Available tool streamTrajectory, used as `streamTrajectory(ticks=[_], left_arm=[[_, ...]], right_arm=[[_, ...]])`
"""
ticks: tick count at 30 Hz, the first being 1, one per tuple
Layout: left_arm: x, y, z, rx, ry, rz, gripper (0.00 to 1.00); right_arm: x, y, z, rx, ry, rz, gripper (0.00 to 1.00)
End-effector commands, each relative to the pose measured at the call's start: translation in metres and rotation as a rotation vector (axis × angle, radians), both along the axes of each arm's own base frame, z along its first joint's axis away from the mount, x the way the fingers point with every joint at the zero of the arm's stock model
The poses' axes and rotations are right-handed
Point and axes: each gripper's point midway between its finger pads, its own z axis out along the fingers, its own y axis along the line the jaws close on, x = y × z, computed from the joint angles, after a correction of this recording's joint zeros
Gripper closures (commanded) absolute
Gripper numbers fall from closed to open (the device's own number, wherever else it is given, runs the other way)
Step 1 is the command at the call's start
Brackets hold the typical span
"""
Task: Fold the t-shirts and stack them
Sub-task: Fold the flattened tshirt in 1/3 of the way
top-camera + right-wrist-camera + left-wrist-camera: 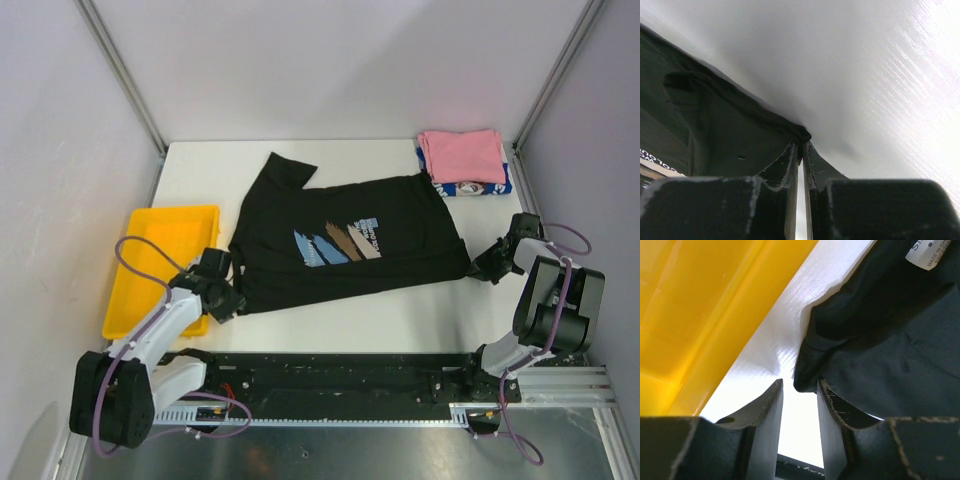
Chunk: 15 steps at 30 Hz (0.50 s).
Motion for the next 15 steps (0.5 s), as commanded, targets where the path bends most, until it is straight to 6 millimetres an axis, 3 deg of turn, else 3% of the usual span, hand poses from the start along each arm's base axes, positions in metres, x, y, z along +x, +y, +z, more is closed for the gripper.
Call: streamTrajectory(ticks=[1,11,15], left_arm=[[0.01,0.002,-0.002,0.006,-0.022,0.036,0.62],[0.01,0.007,-0.013,0.038,0.001,0.053,0.67],[0.011,0.013,-0.012,0.069,-0.006,0.07,0.77]], right_arm=[[-0.007,-0.008,-0.011,-0.041,0.049,0.001,0.9],[-0.009,-0.008,-0.013,-0.041,0.063,-0.002,0.91],[-0.012,-0.01,-0.014,-0.05,0.078,-0.008,0.93]])
